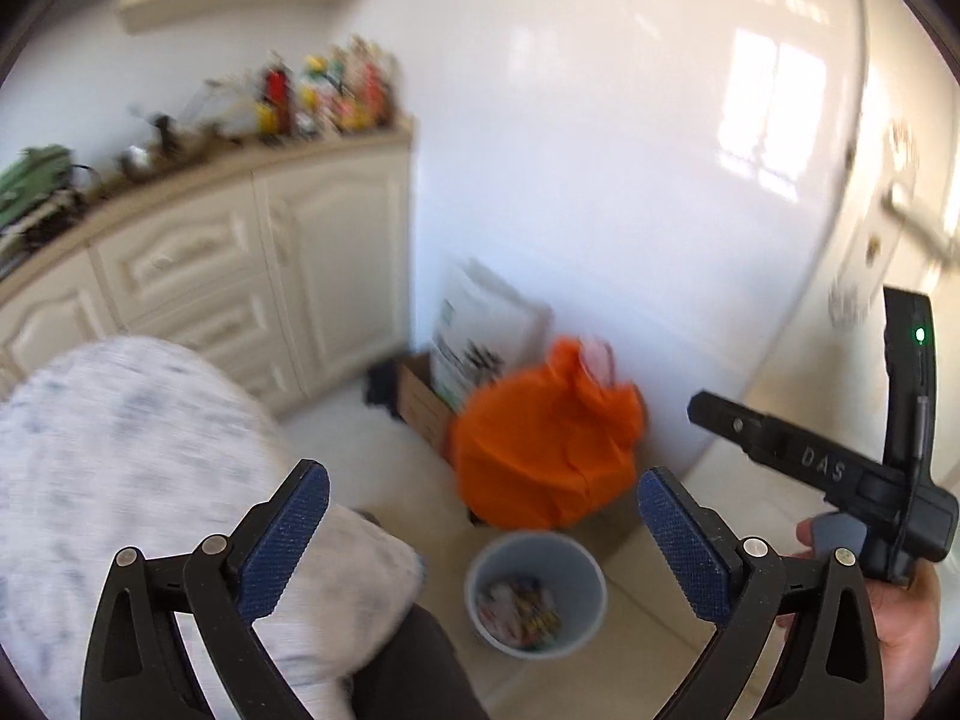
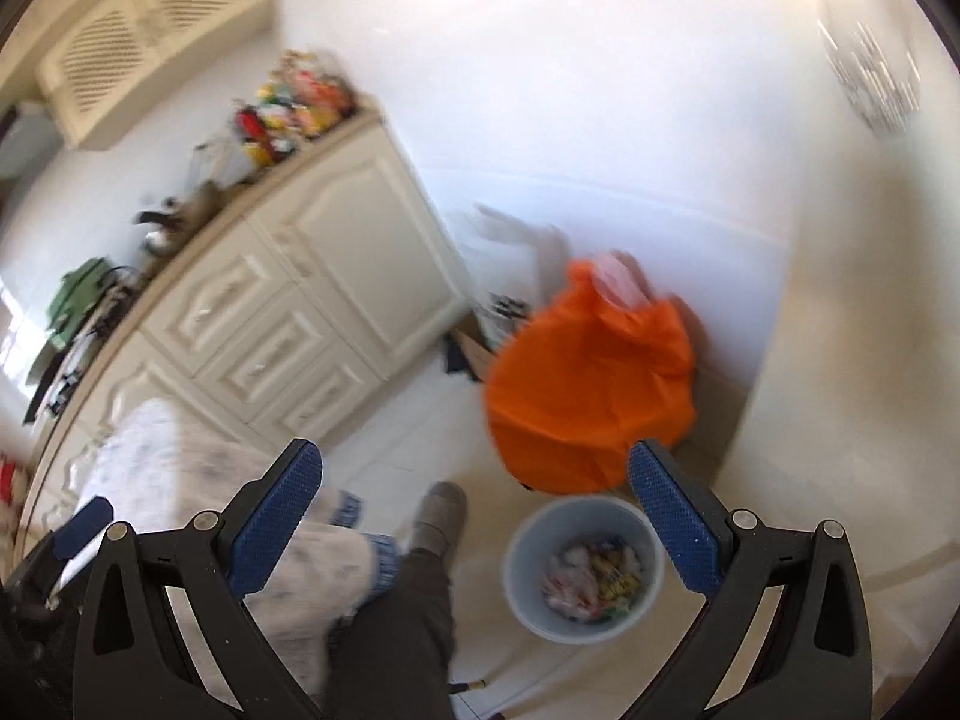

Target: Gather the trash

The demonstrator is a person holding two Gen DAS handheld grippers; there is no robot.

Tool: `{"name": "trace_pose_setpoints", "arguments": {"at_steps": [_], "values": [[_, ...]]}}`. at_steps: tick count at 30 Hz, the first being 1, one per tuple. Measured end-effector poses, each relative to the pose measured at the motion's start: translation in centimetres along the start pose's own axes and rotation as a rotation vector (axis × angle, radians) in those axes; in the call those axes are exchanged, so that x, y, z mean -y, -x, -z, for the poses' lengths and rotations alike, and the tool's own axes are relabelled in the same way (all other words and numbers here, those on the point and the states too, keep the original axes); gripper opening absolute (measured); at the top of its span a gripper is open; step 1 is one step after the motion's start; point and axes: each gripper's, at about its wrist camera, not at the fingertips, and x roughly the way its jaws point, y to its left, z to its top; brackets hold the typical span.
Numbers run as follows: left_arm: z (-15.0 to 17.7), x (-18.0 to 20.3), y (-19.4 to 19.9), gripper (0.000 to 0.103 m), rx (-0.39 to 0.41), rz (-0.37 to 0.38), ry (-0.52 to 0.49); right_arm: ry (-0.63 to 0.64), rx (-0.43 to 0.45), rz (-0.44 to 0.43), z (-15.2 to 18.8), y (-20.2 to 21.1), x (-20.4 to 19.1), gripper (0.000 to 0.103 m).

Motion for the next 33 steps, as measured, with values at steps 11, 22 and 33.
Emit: {"name": "trace_pose_setpoints", "arguments": {"at_steps": [11, 22, 33], "values": [[3.2, -9.4, 16.6, 0.102, 0.22, -0.173, 0.128, 0.217, 0.106, -0.208, 0.3, 6.3, -15.4, 0.103], [9.6, -12.7, 30.0, 0.102, 0.341, -0.469, 0.169, 0.441, 0.156, -0.334, 5.9, 10.4, -28.4, 0.103], [14.1, -12.2, 32.5, 0.102, 0.328, -0.646, 0.271, 0.58, 0.169, -0.408, 11.0, 12.4, -35.9, 0.103]]}}
